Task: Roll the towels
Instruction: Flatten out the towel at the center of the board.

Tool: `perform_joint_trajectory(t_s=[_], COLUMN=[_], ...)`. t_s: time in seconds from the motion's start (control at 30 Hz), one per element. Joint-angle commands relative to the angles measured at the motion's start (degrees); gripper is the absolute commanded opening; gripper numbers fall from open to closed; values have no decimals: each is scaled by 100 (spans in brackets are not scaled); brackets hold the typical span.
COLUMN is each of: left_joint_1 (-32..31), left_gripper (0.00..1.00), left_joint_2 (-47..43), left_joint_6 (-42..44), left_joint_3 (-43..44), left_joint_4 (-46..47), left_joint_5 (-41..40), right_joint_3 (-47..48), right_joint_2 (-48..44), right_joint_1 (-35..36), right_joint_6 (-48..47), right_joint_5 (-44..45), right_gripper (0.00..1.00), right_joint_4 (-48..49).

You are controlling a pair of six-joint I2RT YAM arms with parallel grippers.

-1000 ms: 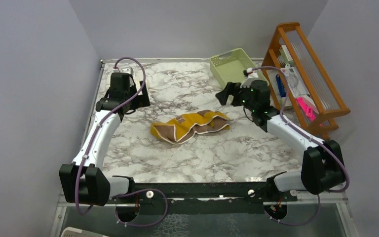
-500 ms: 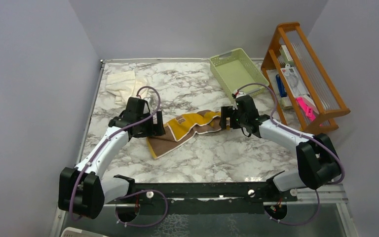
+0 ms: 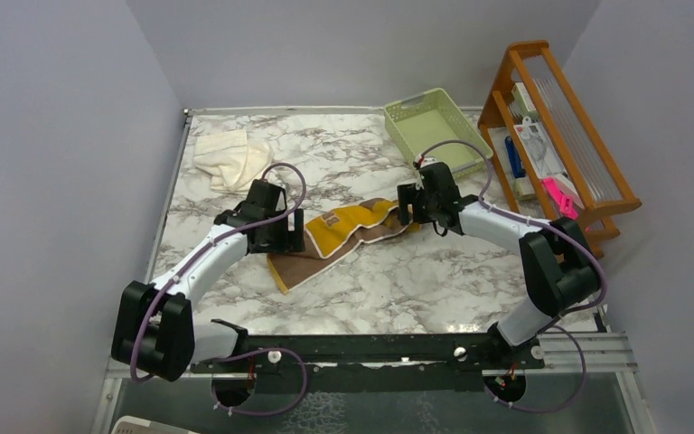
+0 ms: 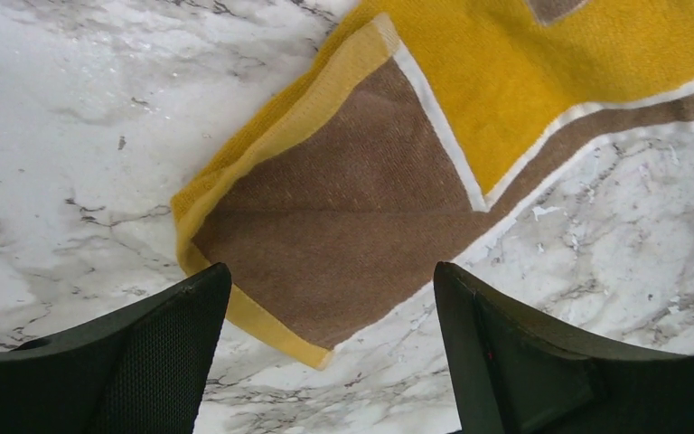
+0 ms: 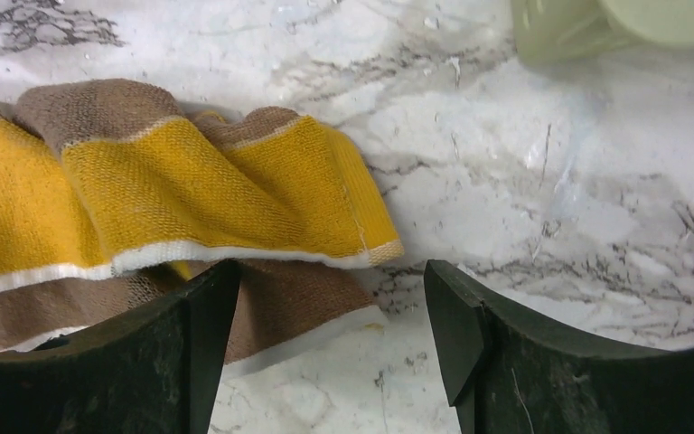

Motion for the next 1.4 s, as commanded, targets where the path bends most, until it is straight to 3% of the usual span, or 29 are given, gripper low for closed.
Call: perform_joint_trajectory(t_s=[0.0,0.33,0.7,0.77,0.83,0.9,0.93,1.0,1.03,1.2,1.37], left_joint_1=[-5,-9,-10,-8,-13,-22,-22,-22,-22,120,911], left_gripper=[84,82,75,60,34,7,0,0,0,0,0], left_joint_2=[271,1033,1840,2052,2279,2423,2434,2345,2272,1440,217], left_joint_6=[207,618,789,823,880,920,931,920,909,568,27], left_joint_3=[346,939,751,718,745,796,820,845,858,938,844], left_joint_4=[34,19,-21,-27,-61,-102,-114,-120,-114,-91,34], left_joint_5=[-657,-885,-670,-519,-282,-201,-223,-313,-380,-1303,-1781], right_joint_3=[362,716,1350,1365,1405,1447,1467,1519,1546,1636,1420], right_joint_2=[248,472,1193,1251,1288,1316,1324,1339,1327,1087,339], right_joint_1=[-3,70,120,120,120,120,119,119,120,120,120], right_joint_6=[-235,-674,-910,-932,-944,-953,-954,-920,-908,-856,-717], right_joint_5=[-88,-881,-1262,-1309,-1348,-1381,-1378,-1327,-1284,-1159,-959], right_gripper=[76,77,75,69,61,44,34,9,2,0,0], right_joint_4=[307,575,485,532,541,541,550,537,537,446,528])
